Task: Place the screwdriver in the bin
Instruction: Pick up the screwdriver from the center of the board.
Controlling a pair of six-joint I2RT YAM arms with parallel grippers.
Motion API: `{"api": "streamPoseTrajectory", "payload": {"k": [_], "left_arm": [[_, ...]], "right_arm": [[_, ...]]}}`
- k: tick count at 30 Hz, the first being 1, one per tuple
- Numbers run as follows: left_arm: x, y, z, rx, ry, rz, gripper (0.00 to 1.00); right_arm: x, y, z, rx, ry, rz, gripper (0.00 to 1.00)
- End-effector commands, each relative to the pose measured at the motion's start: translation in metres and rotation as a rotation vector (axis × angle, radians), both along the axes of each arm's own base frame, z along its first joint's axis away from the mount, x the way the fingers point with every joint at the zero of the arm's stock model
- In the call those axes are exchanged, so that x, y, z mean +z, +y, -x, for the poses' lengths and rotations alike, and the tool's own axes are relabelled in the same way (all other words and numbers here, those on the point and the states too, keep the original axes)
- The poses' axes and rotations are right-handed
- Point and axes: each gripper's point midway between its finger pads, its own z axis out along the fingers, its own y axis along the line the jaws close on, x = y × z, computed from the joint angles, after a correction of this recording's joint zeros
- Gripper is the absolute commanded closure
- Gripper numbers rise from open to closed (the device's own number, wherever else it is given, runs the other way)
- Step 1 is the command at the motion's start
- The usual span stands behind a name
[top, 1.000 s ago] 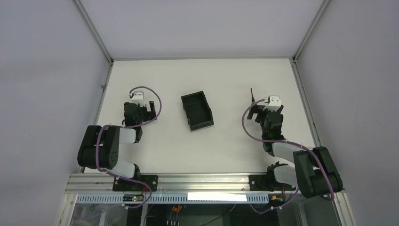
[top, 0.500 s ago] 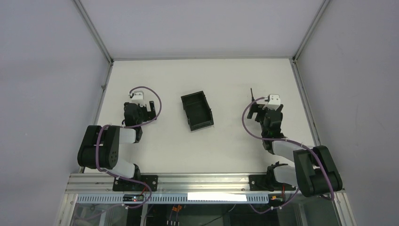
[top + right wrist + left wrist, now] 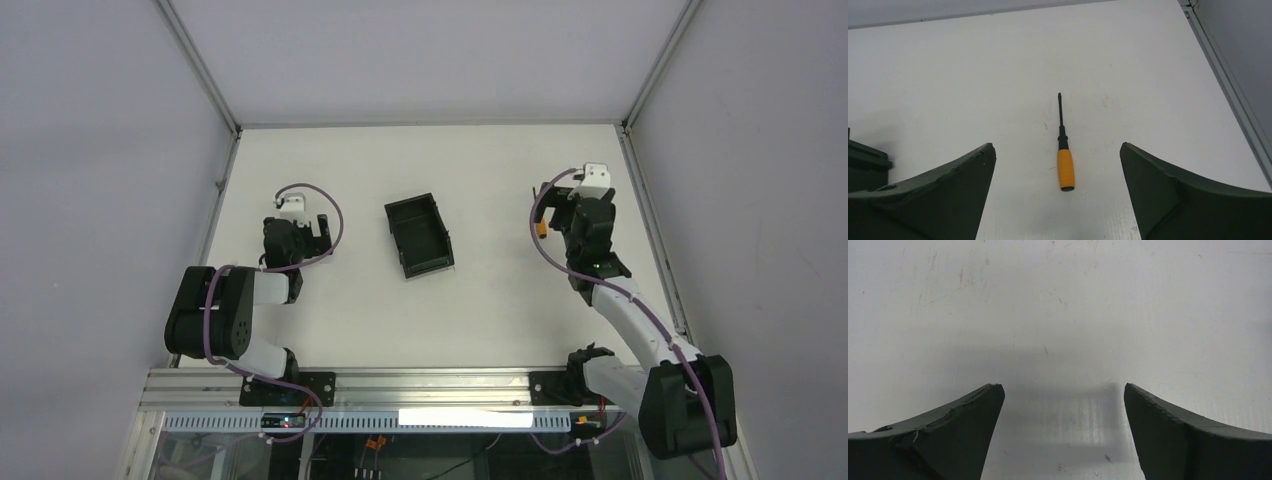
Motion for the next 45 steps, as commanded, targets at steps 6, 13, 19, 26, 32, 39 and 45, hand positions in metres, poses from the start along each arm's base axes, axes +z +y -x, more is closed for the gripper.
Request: {"api": "streamPoseTrajectory", "payload": {"k": [6,13,19,26,32,39,45], "left_arm": [[0.017,-0.001,-0.011,0.004,-0.055,0.000,0.01],[0.017,-0.001,-0.011,0.005,-0.055,0.000,0.01],[0.017,0.000,-0.011,0.006,-0.055,0.000,0.01],[0.017,-0.001,-0.011,0.004,-0.056,0.000,0.01],[0.017,-0.001,-0.011,0.004,-0.055,0.000,0.01],[0.017,-0.001,-0.011,0.004,-0.056,0.000,0.01],[0.017,0.000,-0.010,0.005,-0.056,0.000,0.01]], "right_arm": [[0.089,-0.001,0.005,0.013,0.024,0.024,0.01],[0.167,0.006,0.005,0.059,-0.025,0.023,0.01],[0.217,0.005,0.002,0.055,-0.038,0.035,0.01],[0.240,0.007,-0.008,0.057,-0.026,0.033,0.01],[0.223,0.010,-0.025,0.056,0.070,0.048,0.01],[0.149,0.016,-0.066,0.082,0.271,0.062,0.01],[0.070,0.016,-0.085,0.093,0.444,0.049,0.01]]}}
